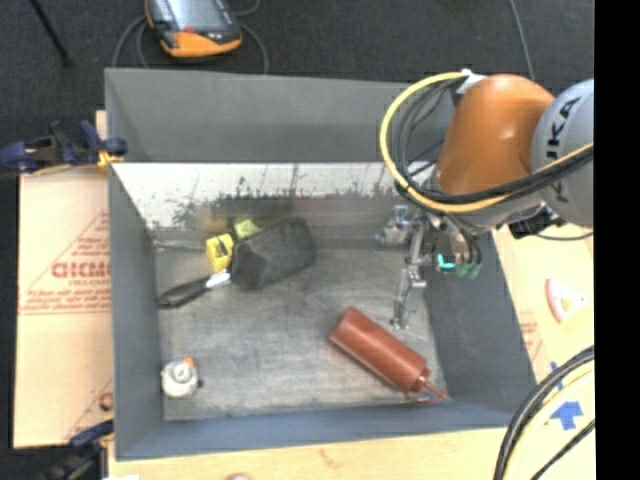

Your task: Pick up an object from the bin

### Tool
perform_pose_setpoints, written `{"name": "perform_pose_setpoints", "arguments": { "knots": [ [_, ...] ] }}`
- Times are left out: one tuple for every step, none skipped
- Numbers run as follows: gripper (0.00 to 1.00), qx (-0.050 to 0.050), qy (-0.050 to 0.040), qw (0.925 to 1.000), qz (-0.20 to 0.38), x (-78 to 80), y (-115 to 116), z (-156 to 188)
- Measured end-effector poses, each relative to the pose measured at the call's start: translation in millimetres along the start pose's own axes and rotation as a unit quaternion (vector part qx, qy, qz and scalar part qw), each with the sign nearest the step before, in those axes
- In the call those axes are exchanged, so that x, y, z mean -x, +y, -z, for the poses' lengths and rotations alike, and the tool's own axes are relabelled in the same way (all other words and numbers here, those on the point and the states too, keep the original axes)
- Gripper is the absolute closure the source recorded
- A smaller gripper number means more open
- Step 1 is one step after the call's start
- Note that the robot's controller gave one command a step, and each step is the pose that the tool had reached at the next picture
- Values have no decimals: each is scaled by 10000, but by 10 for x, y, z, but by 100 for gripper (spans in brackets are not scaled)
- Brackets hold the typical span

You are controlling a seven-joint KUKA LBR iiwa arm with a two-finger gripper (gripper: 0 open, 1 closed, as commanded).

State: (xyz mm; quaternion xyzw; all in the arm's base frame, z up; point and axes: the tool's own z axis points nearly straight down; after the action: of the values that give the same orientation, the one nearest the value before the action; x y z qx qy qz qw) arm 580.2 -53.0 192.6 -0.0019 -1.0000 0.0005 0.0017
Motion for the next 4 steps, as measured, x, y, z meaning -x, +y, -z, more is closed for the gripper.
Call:
{"name": "perform_pose_setpoints", "arguments": {
  "knots": [
    [0,-3,-39,10000,4,16,0,45],
    [0,-5,-69,9992,400,-83,-36,-203],
    [0,-6,-45,9880,1547,-415,-68,-733],
    [100,0,-33,9324,3613,-143,127,-1098]
  ]
}}
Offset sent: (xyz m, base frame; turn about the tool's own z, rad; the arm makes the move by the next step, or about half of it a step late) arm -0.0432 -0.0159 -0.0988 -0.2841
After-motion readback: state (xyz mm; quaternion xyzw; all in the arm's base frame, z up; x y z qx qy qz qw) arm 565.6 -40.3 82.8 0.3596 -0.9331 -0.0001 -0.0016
